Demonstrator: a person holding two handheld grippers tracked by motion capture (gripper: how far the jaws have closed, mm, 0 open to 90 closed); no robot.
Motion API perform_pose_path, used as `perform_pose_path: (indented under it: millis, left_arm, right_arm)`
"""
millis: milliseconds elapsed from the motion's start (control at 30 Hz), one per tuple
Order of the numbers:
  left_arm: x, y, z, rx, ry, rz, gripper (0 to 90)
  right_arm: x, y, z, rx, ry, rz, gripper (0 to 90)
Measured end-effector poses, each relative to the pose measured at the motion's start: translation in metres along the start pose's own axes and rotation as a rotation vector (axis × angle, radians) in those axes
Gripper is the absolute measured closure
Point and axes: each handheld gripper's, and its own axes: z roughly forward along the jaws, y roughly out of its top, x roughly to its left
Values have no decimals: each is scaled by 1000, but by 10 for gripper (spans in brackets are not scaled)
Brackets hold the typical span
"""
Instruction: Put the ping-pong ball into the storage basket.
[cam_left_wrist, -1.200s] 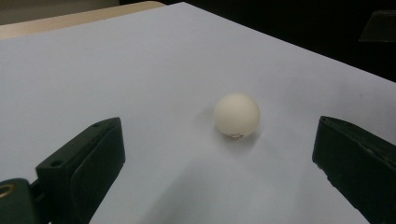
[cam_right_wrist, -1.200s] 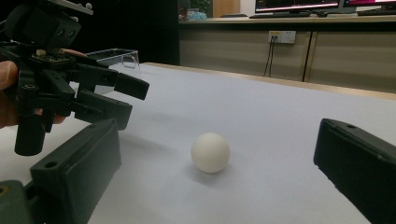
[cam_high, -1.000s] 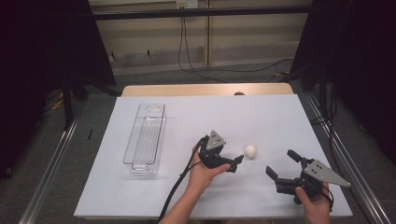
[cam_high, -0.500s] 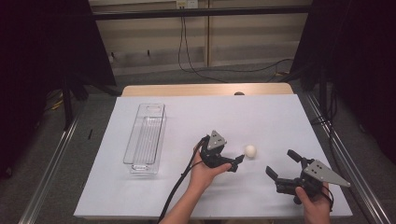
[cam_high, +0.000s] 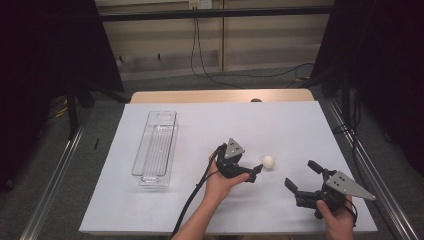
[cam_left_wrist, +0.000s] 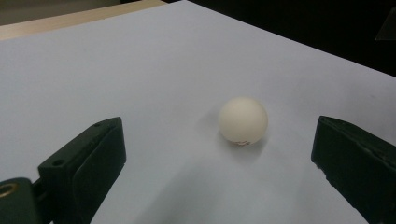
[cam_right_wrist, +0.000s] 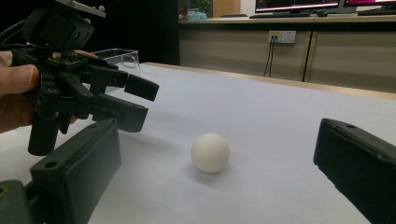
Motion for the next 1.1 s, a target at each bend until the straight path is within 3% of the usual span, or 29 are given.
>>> perform_pose_path:
  millis: [33,533,1100]
  left_arm:
    - [-1,0,1,-13,0,-15,32]
    - [-7,5,11,8,-12,4,33]
    - [-8,4,22,21,-12,-18,33]
  right_arm:
    - [0,0,0,0,-1,4,4]
    - [1,0,1,5,6,-4,4]
    - [1,0,1,-2,-1,5,4]
